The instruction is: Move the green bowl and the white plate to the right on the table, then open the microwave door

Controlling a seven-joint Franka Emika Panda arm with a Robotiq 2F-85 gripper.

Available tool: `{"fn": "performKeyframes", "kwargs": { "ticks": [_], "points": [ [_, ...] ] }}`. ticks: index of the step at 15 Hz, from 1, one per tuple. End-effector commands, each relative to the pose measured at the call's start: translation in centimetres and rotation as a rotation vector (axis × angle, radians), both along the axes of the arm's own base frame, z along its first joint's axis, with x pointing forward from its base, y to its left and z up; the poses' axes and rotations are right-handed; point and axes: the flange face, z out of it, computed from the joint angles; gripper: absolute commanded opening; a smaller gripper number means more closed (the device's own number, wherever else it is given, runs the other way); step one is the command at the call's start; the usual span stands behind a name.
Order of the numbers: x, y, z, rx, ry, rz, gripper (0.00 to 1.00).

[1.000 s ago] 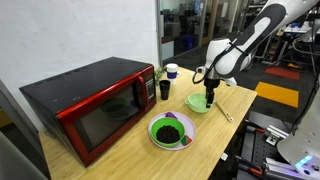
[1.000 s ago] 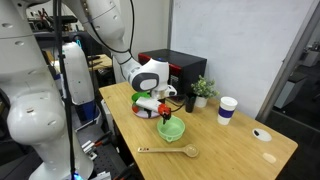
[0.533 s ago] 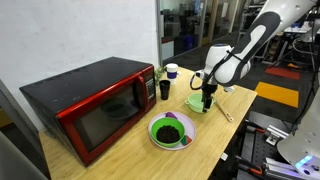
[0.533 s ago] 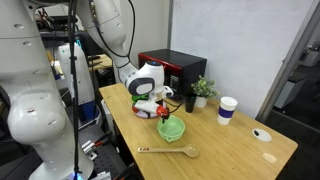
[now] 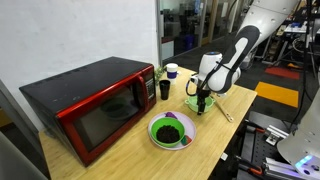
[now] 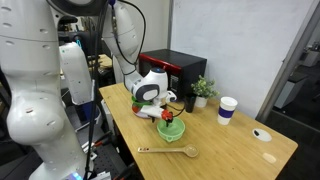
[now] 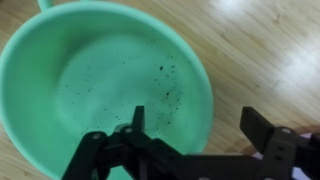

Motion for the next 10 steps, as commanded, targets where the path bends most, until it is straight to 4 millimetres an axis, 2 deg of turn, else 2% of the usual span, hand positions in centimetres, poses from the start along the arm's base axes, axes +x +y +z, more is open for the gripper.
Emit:
{"fn": "performKeyframes", "kwargs": {
  "ticks": [1, 4, 7, 10],
  "points": [
    [1.7, -0.8, -1.1, -0.018, -0.014, -0.003, 0.67],
    [2.4, -1.0, -1.2, -0.035, -0.014, -0.009, 0.45],
    [2.8, -1.3, -0.5, -0.057, -0.021, -0.032, 0.24],
    [3.2, -2.9, 0.8, -0.089, -0.027, -0.091, 0.04]
  ]
}}
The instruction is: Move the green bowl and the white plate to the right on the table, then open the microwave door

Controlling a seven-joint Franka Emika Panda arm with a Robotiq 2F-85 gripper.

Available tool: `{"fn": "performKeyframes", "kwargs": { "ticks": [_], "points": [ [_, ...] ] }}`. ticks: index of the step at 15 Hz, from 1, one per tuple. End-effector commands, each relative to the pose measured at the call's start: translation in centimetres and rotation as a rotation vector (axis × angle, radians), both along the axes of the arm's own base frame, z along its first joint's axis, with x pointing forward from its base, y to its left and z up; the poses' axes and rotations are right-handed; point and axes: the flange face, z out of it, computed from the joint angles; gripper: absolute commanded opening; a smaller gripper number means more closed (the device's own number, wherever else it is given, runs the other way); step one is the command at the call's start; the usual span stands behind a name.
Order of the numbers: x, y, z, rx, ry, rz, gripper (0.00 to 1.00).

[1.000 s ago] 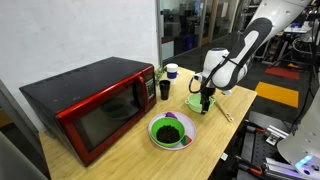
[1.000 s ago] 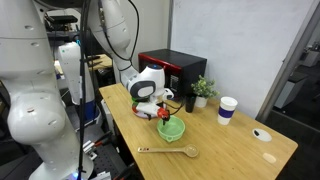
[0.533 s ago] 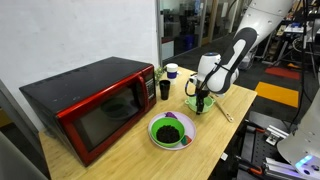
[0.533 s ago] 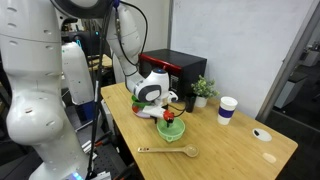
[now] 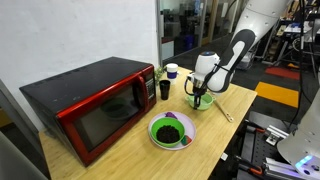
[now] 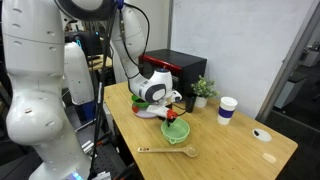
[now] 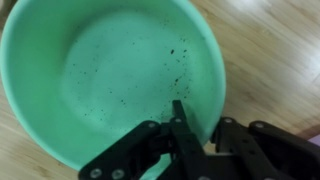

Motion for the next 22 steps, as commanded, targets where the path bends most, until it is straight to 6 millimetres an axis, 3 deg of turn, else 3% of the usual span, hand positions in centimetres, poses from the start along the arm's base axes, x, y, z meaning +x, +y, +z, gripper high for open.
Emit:
{"fn": "performKeyframes", "kwargs": {
  "ticks": [1, 11, 17, 22],
  "points": [
    [0.7, -2.3, 1.6, -0.042, -0.005, -0.073, 0.01],
    [1.8, -11.2, 6.3, -0.122, -0.062, -0.264, 0.02],
    [3.1, -15.2, 5.8, -0.153, -0.072, -0.331, 0.02],
    [6.0, -18.1, 4.6, -0.151, -0.068, -0.365, 0.02]
  ]
}}
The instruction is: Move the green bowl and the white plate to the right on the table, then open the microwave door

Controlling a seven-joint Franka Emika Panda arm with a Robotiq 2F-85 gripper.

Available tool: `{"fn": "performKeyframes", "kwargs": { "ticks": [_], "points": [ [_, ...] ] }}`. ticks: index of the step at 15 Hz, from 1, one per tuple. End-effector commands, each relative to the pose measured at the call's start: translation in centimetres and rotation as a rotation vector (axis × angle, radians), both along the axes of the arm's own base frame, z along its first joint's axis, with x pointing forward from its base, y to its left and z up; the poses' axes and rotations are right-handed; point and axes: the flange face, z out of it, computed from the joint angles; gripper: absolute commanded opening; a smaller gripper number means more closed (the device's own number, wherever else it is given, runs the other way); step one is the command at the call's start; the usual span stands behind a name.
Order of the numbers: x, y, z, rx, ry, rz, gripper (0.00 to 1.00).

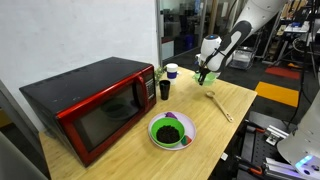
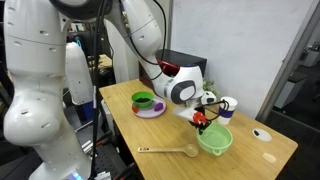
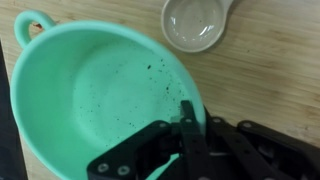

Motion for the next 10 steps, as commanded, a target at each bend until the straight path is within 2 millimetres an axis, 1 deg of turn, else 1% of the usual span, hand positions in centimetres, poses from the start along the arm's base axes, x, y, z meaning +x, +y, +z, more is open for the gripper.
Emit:
{"fn": "performKeyframes", "kwargs": {
  "ticks": [1, 4, 6, 7, 10],
  "points": [
    [3.0, -2.4, -1.2, 0.006, 0.021, -0.026, 0.02],
    [5.4, -3.8, -2.5, 0.024, 0.030, -0.044, 0.02],
    [6.9, -4.0, -3.1, 0.043, 0.040, -0.046, 0.02],
    [7.5, -4.0, -3.3, 0.052, 0.043, -0.045, 0.02],
    [9.0, -2.8, -3.7, 0.086, 0.051, -0.024, 0.02]
  ]
}}
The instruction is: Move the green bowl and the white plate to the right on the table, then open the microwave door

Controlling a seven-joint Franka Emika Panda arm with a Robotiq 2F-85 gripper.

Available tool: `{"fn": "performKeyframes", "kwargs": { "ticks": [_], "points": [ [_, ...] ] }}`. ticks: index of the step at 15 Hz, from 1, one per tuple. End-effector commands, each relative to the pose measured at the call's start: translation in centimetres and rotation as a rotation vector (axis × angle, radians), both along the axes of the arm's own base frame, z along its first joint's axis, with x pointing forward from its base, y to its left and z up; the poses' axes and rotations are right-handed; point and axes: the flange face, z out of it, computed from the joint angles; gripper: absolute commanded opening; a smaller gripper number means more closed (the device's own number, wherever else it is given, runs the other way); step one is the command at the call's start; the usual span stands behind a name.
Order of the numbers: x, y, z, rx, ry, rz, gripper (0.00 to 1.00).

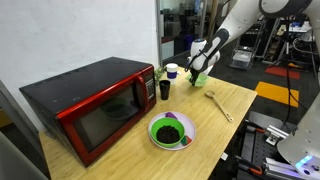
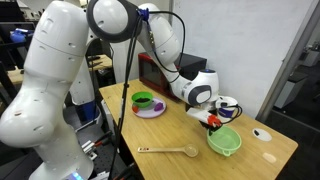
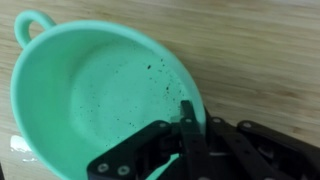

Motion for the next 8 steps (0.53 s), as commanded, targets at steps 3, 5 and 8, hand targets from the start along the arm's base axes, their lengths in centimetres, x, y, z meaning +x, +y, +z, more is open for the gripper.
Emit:
{"fn": "performKeyframes", "kwargs": {
  "ticks": [3, 5, 8],
  "points": [
    [2.3, 1.4, -0.7, 0.054, 0.019, 0.055, 0.02],
    [2.2, 1.7, -1.4, 0.057, 0.034, 0.064, 0.02],
    [1.7, 1.5, -2.4, 0.061, 0.051, 0.067, 0.02]
  ]
}}
